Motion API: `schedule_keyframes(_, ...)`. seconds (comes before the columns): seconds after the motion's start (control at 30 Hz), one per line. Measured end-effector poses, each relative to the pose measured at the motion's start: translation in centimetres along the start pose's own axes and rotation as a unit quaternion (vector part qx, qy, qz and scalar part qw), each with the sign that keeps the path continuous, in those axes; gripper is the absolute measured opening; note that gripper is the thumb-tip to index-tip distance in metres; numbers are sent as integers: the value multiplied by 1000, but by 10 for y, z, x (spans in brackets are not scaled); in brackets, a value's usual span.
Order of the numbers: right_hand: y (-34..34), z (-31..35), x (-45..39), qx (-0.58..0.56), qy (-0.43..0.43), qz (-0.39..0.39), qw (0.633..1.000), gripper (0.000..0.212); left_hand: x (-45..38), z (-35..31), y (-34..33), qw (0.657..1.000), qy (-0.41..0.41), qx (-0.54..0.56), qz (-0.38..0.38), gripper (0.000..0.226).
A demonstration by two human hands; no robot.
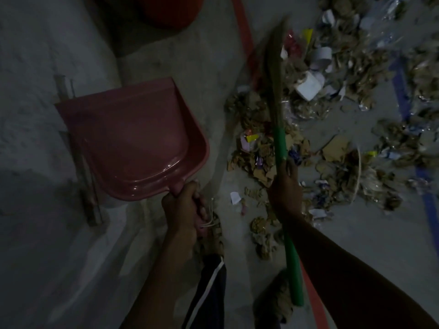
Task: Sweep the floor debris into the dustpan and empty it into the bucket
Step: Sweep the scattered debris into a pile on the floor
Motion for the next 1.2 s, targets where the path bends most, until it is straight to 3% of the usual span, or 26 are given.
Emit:
schedule_keyframes(0.2, -6, -11, 45, 52, 117, 63, 990, 65, 14, 17, -9, 998, -23, -45, 24, 25)
schedule_keyframes(0.37, -18, -59, 69, 107, 63, 151, 981, 66, 30, 38, -12, 997, -37, -65, 28, 33)
schedule_keyframes(0.5, -1, -109, 60, 35, -13, 100, 994, 65, 44, 62, -14, 997, -23, -61, 32, 35)
schedule_keyframes(0.7, 58, -169, 34, 32, -92, 0, 995, 58, 67, 96, -16, 998, -20, -63, 14, 33)
schedule_keyframes(0.97, 93, -200, 69, 30, 0, -20, 999, 73, 113, 143, -22, 996, -38, -59, 47, 32)
schedule_keyframes(1.2, 90, -209, 119, -11, 55, -6, 998, 70, 161, 171, -19, 997, -62, -48, 29, 30)
Point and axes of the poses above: each hand's wrist, its own x-axis away from the middle knuckle, its own y-axis out of the back of the hand, z = x × y, the point moved 8 cm from there along -x, towards the middle knuckle, and after that the axes turned 1 degree about -y, right-handed, at the moved point
